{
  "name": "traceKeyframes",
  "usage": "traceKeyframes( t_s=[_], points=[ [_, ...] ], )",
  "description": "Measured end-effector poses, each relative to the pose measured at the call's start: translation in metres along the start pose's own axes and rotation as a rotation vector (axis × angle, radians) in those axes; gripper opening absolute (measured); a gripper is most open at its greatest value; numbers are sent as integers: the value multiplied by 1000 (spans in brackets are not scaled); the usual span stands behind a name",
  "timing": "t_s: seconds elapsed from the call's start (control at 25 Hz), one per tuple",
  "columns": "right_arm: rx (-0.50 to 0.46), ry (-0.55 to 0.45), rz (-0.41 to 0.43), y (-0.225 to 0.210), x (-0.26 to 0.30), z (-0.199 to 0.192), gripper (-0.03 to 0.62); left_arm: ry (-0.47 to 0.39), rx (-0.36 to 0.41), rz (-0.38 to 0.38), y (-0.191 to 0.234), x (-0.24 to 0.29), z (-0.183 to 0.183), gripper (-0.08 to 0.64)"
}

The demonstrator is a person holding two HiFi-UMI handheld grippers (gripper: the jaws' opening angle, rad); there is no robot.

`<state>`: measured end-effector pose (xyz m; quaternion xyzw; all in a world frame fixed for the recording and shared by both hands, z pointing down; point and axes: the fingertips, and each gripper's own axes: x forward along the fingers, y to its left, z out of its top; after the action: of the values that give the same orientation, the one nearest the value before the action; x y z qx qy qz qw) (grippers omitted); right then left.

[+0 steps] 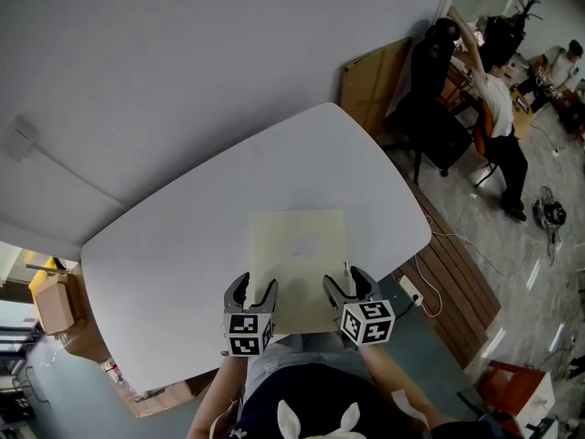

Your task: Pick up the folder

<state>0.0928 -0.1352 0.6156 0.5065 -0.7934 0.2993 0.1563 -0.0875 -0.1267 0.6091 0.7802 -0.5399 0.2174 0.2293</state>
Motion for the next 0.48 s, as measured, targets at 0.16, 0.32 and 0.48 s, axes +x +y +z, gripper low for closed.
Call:
traceKeyframes(
  t_s=[0.16, 0.32, 0.48],
  points=[
    [52, 16, -5, -8, 2, -8, 270, 13, -16, 12, 4, 6, -6, 252],
    [121, 27, 1, -13, 8, -16, 270, 36, -30, 12, 6, 13, -13, 256],
    [154, 50, 3, -15, 12, -23, 270, 57, -42, 9, 5, 17, -22, 262]
  ],
)
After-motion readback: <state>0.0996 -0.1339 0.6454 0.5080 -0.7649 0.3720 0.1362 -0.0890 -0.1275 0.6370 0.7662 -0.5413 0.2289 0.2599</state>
